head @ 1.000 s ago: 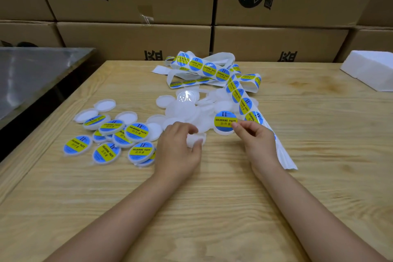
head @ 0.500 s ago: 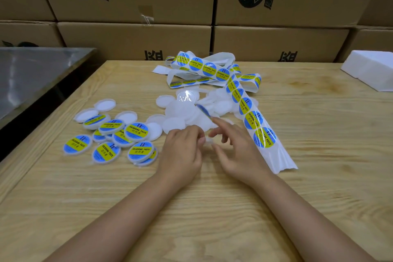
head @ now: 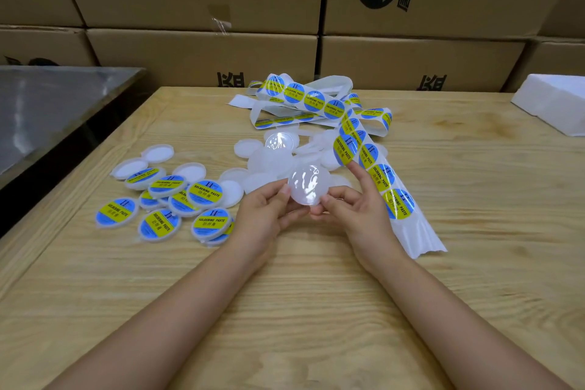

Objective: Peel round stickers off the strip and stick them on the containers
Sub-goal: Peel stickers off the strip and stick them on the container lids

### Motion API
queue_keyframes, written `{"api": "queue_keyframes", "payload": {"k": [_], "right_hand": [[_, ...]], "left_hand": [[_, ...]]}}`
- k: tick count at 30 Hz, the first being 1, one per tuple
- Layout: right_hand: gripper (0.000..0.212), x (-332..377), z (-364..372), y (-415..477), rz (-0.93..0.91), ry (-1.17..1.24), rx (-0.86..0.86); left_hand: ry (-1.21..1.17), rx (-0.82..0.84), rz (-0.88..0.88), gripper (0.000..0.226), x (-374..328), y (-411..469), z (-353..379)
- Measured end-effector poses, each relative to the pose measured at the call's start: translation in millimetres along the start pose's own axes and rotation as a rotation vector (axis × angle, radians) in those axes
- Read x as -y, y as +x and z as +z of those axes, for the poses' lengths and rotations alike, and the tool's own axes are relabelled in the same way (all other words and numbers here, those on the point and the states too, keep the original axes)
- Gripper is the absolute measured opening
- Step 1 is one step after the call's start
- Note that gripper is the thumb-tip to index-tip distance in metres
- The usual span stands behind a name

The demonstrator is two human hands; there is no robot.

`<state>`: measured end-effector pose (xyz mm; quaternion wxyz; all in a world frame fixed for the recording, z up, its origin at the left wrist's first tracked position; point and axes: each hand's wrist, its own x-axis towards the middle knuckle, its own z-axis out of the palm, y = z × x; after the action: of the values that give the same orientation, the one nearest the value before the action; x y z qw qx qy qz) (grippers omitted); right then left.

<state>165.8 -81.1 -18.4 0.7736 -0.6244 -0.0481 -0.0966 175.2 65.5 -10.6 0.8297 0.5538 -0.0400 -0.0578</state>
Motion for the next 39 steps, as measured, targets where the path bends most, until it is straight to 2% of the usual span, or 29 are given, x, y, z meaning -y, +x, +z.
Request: {"api": "queue_keyframes", "payload": {"k": [4, 8, 10, 13, 17, 39], "right_hand": [[0.054, 4, 0, 2, -0.029, -0.068, -0.048], [0.023, 9, -3, 7, -0.031, -0.065, -0.191], [0.007, 10, -6, 8, 0.016, -0.012, -0.203], [0.006, 8, -7, 7, 0.060, -0.036, -0.139], [0.016, 6, -7, 8, 0.035, -0.140, -0.090], [0.016, -3, -10, 11, 0.068, -0.223, -0.129]], "left_hand": [[-0.079, -0.035, -0.071, 0.020, -2, 2, 0], [-0.084, -0.061, -0.091, 0.018, -2, 2, 2], [-0.081, -0.055, -0.101, 0.017, -2, 2, 1], [-0.064, -0.020, -0.107, 0.018, -2, 2, 0], [0.000, 0.033, -0.099, 0.019, -3, 0, 0], [0.035, 0.052, -0.104, 0.017, -3, -1, 1]]}}
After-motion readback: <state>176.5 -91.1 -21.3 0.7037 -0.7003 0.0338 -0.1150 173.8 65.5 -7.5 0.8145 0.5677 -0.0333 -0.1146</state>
